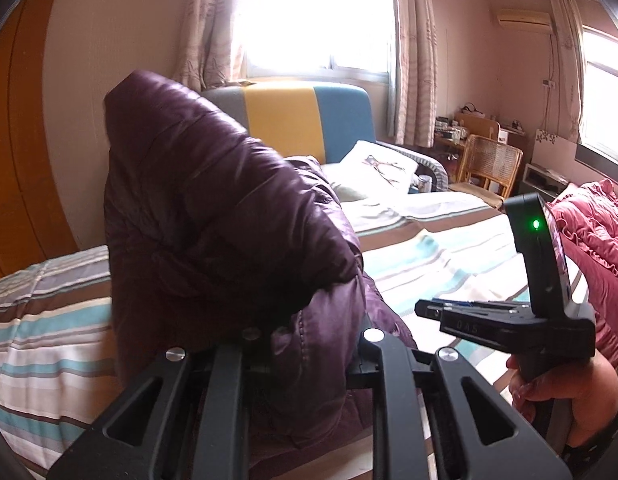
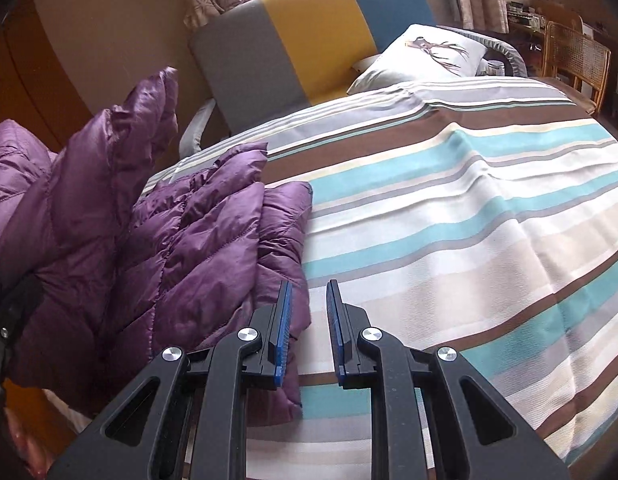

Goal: Fold large clothes

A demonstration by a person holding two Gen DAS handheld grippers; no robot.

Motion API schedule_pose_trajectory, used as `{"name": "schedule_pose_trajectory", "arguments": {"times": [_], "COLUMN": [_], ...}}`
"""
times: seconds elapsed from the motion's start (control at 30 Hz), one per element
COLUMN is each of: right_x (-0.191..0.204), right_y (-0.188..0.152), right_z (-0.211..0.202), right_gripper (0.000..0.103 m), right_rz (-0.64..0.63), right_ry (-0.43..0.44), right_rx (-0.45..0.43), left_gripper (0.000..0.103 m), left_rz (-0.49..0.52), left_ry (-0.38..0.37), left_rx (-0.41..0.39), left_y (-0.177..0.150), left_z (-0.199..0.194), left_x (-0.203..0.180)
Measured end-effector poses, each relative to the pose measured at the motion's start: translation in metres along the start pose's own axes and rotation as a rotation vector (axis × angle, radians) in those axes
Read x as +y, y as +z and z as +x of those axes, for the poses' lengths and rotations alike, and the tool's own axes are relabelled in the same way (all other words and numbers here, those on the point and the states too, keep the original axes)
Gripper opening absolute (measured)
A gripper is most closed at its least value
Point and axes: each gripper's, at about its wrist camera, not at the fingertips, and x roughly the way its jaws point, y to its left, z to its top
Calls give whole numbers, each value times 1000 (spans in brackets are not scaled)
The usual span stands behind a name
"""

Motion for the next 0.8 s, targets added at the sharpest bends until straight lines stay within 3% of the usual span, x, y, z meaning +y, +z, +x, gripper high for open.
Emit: {"name": "schedule_pose_trajectory", "arguments": {"times": [0.27,0.43,0.53,0.6,0.7,0.8], "right_x": [-12,-13,-13,-13,-11,-10], "right_y": [4,5,5,5,6,7], "right_z": [-4,-9,-11,-11,-13,-16], "right_gripper": [18,18,17,17,17,17], "right_rz": [18,20,21,22,19,18], "right_ry": [-21,-22,-22,-21,-21,-19], "right_rx": [-13,-21,-22,-21,-26,-32], "left_gripper": [17,22,32,48,63,67], "left_rz": [49,68,45,7,-39,-45], "left_ry": [-57,-85,-124,-167,-220,-266], "left_rx": [91,99,93,83,45,5], "left_y": [-24,-37,-35,-33,-27,-22], "left_z": [30,33,23,9,-16,-42], "left_x": [-17,-19,-15,-10,-6,-4]}}
